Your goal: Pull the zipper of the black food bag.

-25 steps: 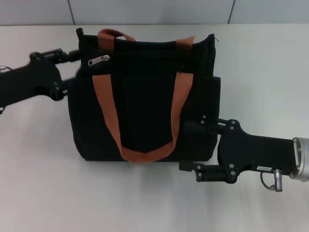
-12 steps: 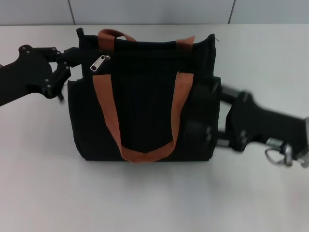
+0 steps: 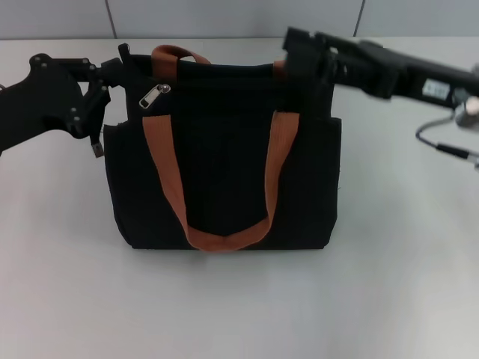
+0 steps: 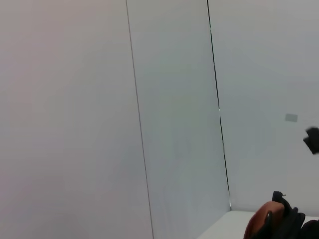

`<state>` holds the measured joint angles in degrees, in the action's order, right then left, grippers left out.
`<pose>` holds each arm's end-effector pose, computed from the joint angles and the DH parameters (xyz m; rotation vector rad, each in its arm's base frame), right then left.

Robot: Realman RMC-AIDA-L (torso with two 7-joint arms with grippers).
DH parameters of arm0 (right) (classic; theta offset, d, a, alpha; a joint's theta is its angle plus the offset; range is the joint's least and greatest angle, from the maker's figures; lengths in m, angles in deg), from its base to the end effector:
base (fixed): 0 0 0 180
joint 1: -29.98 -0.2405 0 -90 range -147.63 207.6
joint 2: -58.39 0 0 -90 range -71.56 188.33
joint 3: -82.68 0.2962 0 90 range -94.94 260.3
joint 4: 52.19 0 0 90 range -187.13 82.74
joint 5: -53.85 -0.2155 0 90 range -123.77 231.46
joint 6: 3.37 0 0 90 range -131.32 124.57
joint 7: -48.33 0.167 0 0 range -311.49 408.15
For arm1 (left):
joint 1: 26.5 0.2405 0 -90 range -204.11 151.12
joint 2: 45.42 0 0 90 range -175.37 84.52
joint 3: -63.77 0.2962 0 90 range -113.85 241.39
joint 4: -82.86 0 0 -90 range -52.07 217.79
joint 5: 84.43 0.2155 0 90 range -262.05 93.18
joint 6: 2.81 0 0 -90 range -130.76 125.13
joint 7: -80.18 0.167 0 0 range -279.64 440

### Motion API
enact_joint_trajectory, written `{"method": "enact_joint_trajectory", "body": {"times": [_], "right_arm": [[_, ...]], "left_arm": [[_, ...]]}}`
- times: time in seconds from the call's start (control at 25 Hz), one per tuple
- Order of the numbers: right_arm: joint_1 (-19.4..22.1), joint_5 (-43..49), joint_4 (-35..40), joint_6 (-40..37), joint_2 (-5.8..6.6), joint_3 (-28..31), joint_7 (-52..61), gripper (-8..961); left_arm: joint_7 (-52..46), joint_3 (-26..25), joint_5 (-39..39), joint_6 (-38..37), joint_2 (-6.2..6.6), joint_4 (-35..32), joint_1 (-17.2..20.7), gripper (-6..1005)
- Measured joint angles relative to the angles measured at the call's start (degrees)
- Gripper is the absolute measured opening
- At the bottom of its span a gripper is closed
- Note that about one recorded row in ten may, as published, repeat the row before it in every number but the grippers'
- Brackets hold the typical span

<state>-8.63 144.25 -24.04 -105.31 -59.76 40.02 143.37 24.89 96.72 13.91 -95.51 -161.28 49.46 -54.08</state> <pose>0.1858 0.3753 -0.0177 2.5998 -0.8160 -1.4284 -0.2931 0.3671 0.0202 -2.3979 -0.1569 -0.9014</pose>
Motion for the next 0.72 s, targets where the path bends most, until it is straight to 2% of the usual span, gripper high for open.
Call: {"method": "enact_joint_trajectory", "body": {"times": [0.12,0.16,0.2,0.36,0.56,0.72], "right_arm": [[-2.81,0.08,0.61,0.47,0.85,-1.51,8.03,671],[-4.58,0.63,0.68,2.36,1.34,-2.79,14.90,670],[-4.58,0.63,0.68,2.36,1.34,-2.79,14.90,668],[-8.63,4.39,0.77,5.88,1.91,-4.34,29.78,660],[-10.92,6.01,0.94,6.63,1.37,-4.70,35.31,488],[-12.27,6.66,0.81,10.34,1.20,-8.15,40.30,314]], "left_arm": [[-0.06,0.01,0.00,-0.02,0.33,0.00,-0.22,20],[-0.06,0.02,0.00,-0.02,0.39,0.00,-0.33,20],[-0.06,0.02,0.00,-0.02,0.39,0.00,-0.33,20],[0.11,0.36,0.27,0.10,0.61,0.00,-0.45,20],[0.11,0.41,0.24,0.14,0.63,0.00,-0.26,21],[0.39,0.44,0.21,-0.06,0.53,0.00,-0.13,21]]}}
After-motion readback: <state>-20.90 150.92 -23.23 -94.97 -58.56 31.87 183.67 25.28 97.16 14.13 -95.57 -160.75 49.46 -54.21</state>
